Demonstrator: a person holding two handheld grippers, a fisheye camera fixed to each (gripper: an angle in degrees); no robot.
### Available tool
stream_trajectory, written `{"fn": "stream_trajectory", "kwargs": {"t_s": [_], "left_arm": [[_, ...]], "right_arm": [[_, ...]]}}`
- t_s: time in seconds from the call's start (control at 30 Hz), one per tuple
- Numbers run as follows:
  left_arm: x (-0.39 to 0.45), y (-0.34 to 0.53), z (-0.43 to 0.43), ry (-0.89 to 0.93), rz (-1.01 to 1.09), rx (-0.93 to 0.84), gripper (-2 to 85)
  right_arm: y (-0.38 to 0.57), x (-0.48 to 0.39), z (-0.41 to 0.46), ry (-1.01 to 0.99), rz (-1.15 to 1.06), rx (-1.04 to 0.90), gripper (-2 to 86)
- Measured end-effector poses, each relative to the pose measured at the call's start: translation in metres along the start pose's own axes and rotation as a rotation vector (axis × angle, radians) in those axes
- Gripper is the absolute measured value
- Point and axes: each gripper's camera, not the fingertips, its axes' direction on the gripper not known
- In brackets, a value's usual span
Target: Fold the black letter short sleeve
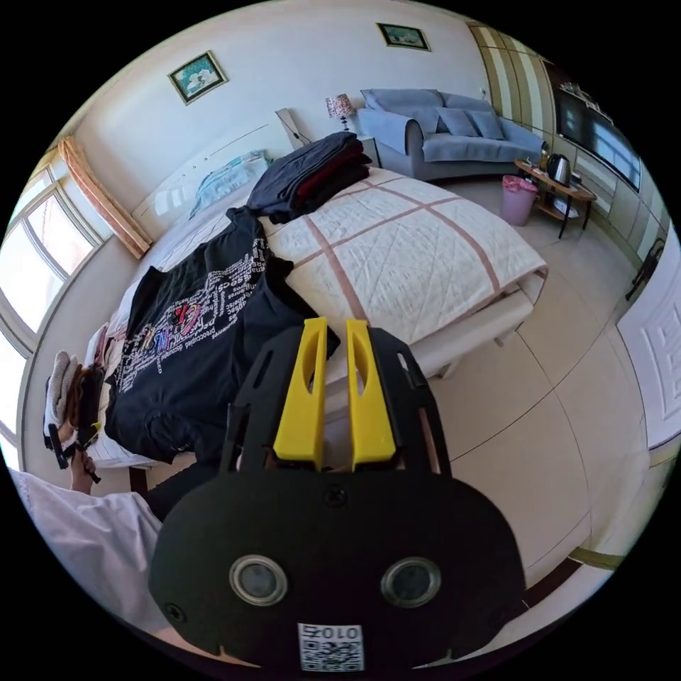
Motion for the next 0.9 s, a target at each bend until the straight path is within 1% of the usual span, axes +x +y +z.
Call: {"fn": "stream_trajectory", "kwargs": {"t_s": [0.03,0.07,0.1,0.13,0.17,0.23,0.27,0.33,0.37,0.4,0.43,0.47,0.5,0.53,0.57,0.6,0.63,0.7,0.73,0.8,0.83,0.9], "left_arm": [[0.004,-0.001,-0.007,-0.021,0.026,0.01,2.9],[0.015,-0.003,-0.018,-0.052,0.108,0.026,3.2],[0.027,-0.007,-0.022,-0.078,0.191,0.013,3.4],[0.033,-0.01,-0.02,-0.089,0.22,-0.006,3.5],[0.041,-0.014,-0.013,-0.098,0.26,-0.045,3.8],[0.048,-0.018,0.006,-0.056,0.284,-0.083,3.9],[0.047,-0.019,0.021,-0.026,0.269,-0.119,3.9],[0.045,-0.017,0.025,-0.027,0.233,-0.098,3.9],[0.044,-0.016,0.016,-0.051,0.223,-0.069,4.2],[0.044,-0.014,0.006,-0.094,0.21,-0.049,4.9],[0.044,-0.013,0.0,-0.12,0.207,-0.039,5.2],[0.048,-0.01,-0.014,-0.161,0.232,-0.01,5.9],[0.055,-0.009,-0.023,-0.185,0.28,0.015,6.5],[0.058,-0.01,-0.025,-0.186,0.302,0.017,6.8],[0.064,-0.015,-0.027,-0.162,0.335,0.003,7.5],[0.069,-0.026,-0.027,-0.12,0.365,0.008,8.3],[0.071,-0.033,-0.027,-0.098,0.378,0.018,8.7],[0.079,-0.076,-0.024,-0.052,0.404,0.067,10.3],[0.081,-0.089,-0.021,-0.046,0.41,0.072,10.6],[0.085,-0.149,-0.01,-0.055,0.42,0.092,11.5],[0.085,-0.164,-0.006,-0.06,0.418,0.101,11.7],[0.084,-0.233,0.011,-0.074,0.384,0.112,12.3]], "right_arm": [[-0.003,-0.014,-0.003,-0.032,-0.053,0.005,3.5],[-0.005,-0.023,-0.002,-0.044,-0.083,-0.002,3.5],[-0.01,-0.04,0.006,-0.056,-0.14,-0.041,3.5],[-0.015,-0.055,0.021,-0.051,-0.181,-0.098,3.6],[-0.017,-0.061,0.031,-0.042,-0.191,-0.13,3.9],[-0.025,-0.07,0.076,-0.035,-0.163,-0.269,4.3],[-0.026,-0.069,0.08,-0.048,-0.127,-0.263,4.3],[-0.031,-0.069,0.07,-0.099,-0.019,-0.214,4.1],[-0.031,-0.073,0.063,-0.088,-0.011,-0.181,4.1],[-0.028,-0.086,0.045,-0.045,-0.002,-0.097,4.2],[-0.024,-0.106,0.028,-0.02,-0.021,-0.004,4.3],[-0.023,-0.119,0.022,-0.019,-0.042,0.038,4.5],[-0.02,-0.148,0.016,-0.027,-0.119,0.094,4.9],[-0.02,-0.179,0.02,-0.006,-0.211,0.102,5.8],[-0.021,-0.194,0.024,0.016,-0.25,0.097,6.2],[-0.025,-0.219,0.034,0.059,-0.31,0.093,6.9],[-0.034,-0.237,0.043,0.09,-0.326,0.108,7.6],[-0.059,-0.256,0.056,0.07,-0.35,0.108,8.4],[-0.084,-0.266,0.064,0.035,-0.368,0.08,8.8],[-0.129,-0.278,0.079,0.014,-0.405,0.042,10.3],[-0.162,-0.285,0.092,0.025,-0.441,0.011,11.1],[-0.213,-0.295,0.116,0.062,-0.486,-0.03,11.6]]}}
